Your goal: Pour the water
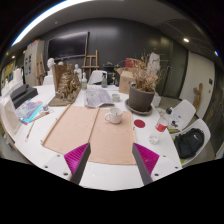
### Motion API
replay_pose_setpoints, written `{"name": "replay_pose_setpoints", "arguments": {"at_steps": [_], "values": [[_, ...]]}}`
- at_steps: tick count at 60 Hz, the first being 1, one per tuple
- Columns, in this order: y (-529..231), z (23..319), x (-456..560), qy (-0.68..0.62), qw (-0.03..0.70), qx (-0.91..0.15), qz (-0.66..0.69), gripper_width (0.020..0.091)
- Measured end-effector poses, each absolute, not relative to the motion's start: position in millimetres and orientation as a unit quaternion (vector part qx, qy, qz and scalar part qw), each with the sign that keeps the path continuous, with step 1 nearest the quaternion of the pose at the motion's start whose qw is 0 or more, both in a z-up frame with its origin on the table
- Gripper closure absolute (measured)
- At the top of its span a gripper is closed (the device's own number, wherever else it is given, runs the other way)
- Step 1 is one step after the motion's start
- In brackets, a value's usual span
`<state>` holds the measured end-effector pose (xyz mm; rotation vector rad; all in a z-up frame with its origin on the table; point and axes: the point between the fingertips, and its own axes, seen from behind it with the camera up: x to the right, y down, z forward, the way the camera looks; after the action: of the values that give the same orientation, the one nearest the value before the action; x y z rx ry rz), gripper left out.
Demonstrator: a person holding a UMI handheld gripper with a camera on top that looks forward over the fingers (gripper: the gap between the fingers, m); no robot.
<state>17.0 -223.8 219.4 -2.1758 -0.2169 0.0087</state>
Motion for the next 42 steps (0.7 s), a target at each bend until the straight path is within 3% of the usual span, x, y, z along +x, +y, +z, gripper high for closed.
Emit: {"name": "replay_pose_setpoints", "arguments": {"at_steps": [19,42], "values": [[-190.1,177.7,121.9,-0.037,0.454,-0.89,-0.022,0.025],[-58.5,99.5,257.3,-0.027,0.506,-0.862,-0.03,0.0247]]}}
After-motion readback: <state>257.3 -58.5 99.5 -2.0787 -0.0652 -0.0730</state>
